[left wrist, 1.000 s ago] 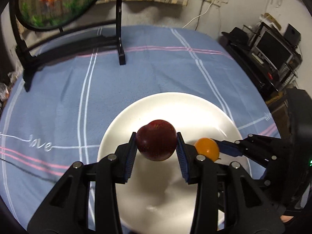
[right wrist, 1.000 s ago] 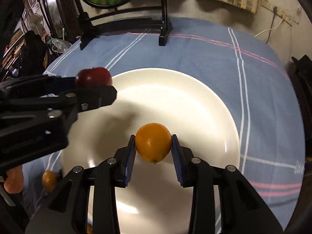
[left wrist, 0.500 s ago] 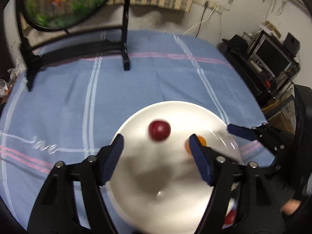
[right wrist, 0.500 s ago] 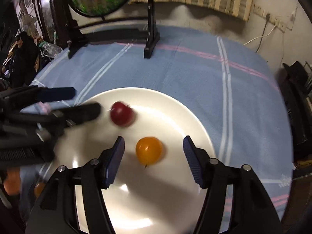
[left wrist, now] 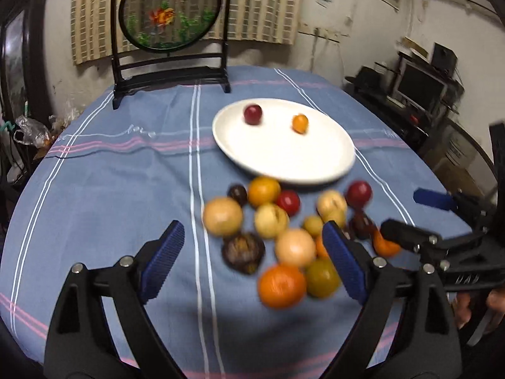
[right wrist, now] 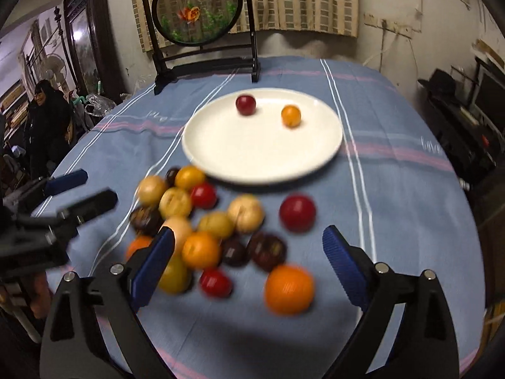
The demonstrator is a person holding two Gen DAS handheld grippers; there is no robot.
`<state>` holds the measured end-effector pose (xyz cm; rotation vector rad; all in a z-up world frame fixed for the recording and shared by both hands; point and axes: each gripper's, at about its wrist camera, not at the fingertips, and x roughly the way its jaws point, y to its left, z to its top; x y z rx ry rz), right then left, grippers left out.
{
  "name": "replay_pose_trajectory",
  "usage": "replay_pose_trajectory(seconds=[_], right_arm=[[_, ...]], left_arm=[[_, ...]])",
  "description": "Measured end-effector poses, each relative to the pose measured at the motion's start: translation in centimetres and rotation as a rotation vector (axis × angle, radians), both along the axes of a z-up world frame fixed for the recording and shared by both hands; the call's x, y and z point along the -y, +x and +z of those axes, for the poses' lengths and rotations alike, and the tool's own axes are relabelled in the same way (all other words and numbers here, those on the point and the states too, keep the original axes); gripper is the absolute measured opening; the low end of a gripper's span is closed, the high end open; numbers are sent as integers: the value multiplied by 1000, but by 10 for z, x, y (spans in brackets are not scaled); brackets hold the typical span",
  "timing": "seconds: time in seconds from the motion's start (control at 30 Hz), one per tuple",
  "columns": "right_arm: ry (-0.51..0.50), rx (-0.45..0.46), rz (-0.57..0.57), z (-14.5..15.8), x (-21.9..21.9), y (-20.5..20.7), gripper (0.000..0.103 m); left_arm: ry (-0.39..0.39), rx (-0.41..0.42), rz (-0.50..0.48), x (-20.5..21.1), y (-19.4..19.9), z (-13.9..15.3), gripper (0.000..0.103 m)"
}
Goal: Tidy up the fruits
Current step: 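Grasp a red cherry tomato with the right gripper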
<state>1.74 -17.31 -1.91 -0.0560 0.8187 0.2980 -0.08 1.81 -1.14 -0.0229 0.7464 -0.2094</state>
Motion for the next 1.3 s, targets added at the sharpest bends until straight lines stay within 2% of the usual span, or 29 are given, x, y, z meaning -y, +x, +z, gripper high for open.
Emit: replay_pose_trajectory(seconds=[0.2,0.33,0.5,0.7,0.8,0.9,0.97,1.0,1.03,1.1,1.17,1.27,1.3], right_arm=[[-8,47,-10,15,-6,-26,95],[-10,61,-6,16,-5,-36,95],[-3,42,-22,11,4,-39,95],[-66,7,-53,-9,23,-60,95],[-37,-26,-71,-20,31,-63,95],[38,-11,-3,-21,21,-66,94],[62,3,64,-24,5,-67,75],[28,-8,81,-30,-6,-62,60],[0,-22,86,-37,-14,-57,50],[13,-59,96,-48,-20,-45,39],[15,-70,95,-52,-24,-36,37],[-51,-68,50,-62,-30,-19,37],[-56,-76,39,-67,-28,-14,34]], left_arm=[[-50,-12,4,-11,-17,-5,91],[-50,-8,6,-11,-26,-5,91],[-45,-8,-1,-7,-30,-6,91],[-28,-11,-6,-12,-35,-14,92],[-43,-40,-8,-15,-33,-24,92],[-31,-67,4,-17,-32,-35,92],[-28,-85,19,-21,-32,-39,92],[-30,-93,26,-23,-32,-41,92],[-31,-97,32,-25,-32,-42,92],[-32,-95,34,-28,-34,-42,92],[-33,-89,30,-29,-35,-41,92],[-41,-91,5,-27,-36,-41,92],[-46,-95,-8,-25,-36,-42,92]])
